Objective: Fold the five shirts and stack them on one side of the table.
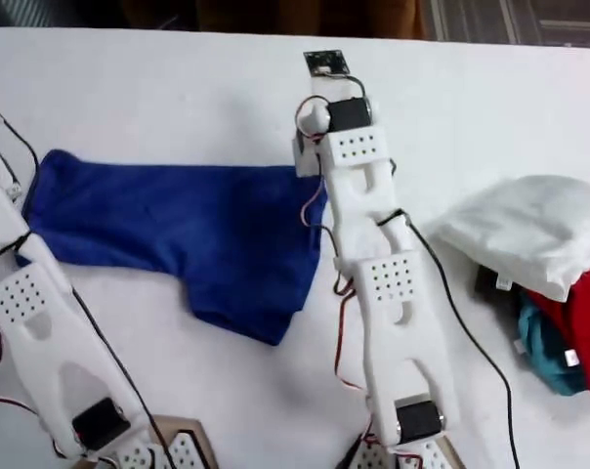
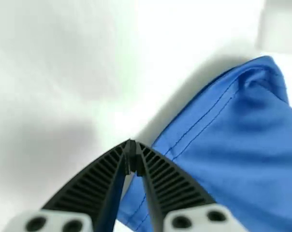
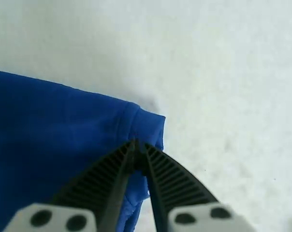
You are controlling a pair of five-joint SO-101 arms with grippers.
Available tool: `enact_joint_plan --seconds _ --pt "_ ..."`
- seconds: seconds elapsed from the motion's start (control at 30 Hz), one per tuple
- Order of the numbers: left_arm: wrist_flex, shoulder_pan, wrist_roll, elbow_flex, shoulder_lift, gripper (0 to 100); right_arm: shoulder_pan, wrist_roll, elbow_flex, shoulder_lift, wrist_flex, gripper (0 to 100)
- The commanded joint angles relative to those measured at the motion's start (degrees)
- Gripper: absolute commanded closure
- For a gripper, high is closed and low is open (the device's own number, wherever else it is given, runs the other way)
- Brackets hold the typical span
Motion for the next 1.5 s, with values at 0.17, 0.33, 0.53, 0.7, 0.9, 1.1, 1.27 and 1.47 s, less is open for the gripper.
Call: enact_joint_plan --seconds 0.17,0.33,0.53,0.7,0.9,1.1,1.27,1.47 --pt "1.32 -1.05 -0.26 0.48 -13.54 86 -1.1 9.93 -1.76 -8.92 1.36 98.1" --pt "1.32 -1.32 -1.67 0.75 -22.51 86 -1.54 12.04 -1.58 -16.13 1.45 98.1" --pt "1.32 -1.23 -6.33 22.2 -39.91 86 -1.36 12.04 6.95 -25.45 1.63 98.1" --pt "0.88 -0.79 -6.51 54.11 -58.37 86 -2.86 12.04 31.03 -39.08 1.45 98.1" --pt "-5.63 -0.35 -6.59 81.71 -72.35 86 -0.84 15.74 54.95 -54.81 0.48 98.1" --pt "-10.55 -0.09 -10.55 96.31 -78.33 86 -0.84 38.24 67.87 -68.09 1.01 98.1" --pt "-13.27 -0.09 -11.69 101.76 -78.95 86 -1.45 47.38 76.66 -70.29 0.4 98.1" --pt "-16.26 -1.14 -11.87 107.03 -78.86 86 -7.78 41.76 86.59 -68.53 -1.45 98.1"
